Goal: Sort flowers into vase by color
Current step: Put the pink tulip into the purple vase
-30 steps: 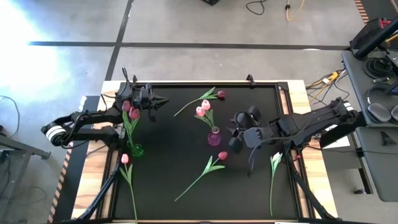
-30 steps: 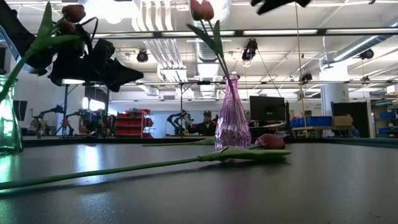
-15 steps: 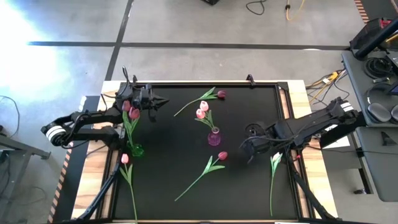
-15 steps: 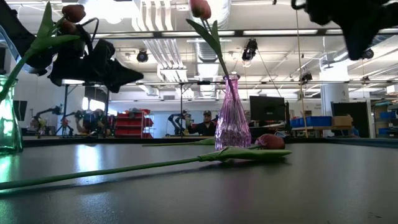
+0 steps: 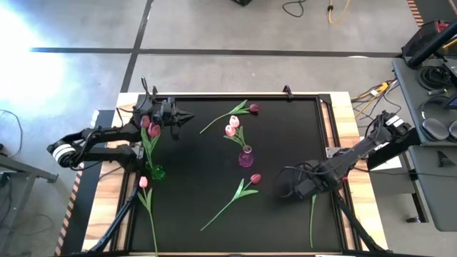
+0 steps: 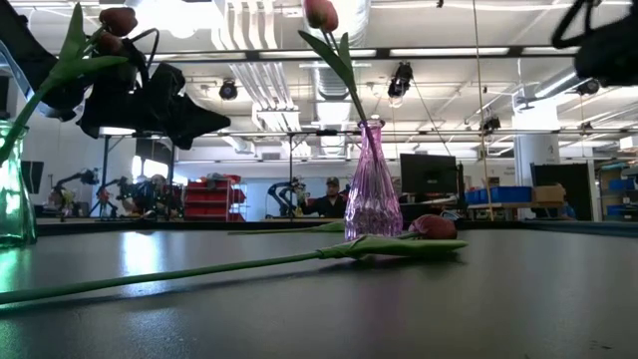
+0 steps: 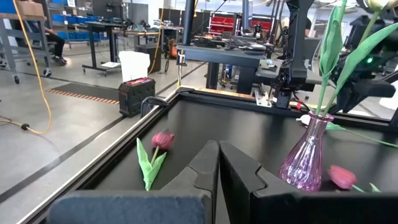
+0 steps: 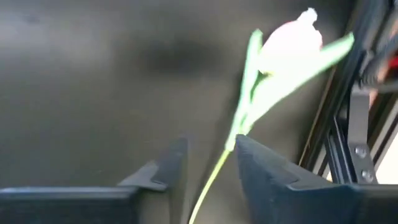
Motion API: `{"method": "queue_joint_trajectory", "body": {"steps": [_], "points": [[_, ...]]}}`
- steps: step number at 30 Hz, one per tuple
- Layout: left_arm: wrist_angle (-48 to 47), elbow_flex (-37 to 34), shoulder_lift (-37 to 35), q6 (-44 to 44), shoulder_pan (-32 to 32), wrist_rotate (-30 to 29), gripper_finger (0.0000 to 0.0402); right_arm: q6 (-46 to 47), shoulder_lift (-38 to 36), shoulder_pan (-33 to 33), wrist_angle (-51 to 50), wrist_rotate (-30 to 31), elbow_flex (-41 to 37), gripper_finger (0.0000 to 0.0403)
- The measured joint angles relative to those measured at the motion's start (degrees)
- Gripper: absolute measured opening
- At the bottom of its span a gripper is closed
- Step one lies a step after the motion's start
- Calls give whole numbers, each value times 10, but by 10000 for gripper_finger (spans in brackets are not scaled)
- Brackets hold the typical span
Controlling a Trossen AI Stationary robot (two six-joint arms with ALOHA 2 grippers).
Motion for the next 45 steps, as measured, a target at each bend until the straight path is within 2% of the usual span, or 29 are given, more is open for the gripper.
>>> {"method": "queue_joint_trajectory", "body": {"steps": [5,10,15,21,26,30,34,39,42,45], "points": [[0,0,0,0,0,0,0,104,0,44,37,-24,-43,184],[-1,0,0,0,0,-1,0,156,0,66,73,-25,-81,193],[-1,0,0,-1,0,-1,0,175,0,73,121,-22,-120,176],[-3,0,0,-1,0,-1,0,186,0,73,238,-19,-183,154],[-3,0,0,-1,0,-1,0,181,-1,73,255,-16,-200,132],[-3,0,0,-2,0,-1,0,156,0,73,253,2,-195,85],[-3,0,0,-4,0,-1,0,128,0,73,242,82,-176,21],[-3,0,0,-5,0,-1,0,73,0,55,193,212,-114,15],[-3,0,0,-4,0,-1,0,-24,0,30,181,330,-63,15],[-3,0,0,-4,0,-1,0,-174,0,-4,181,455,-6,14]]}}
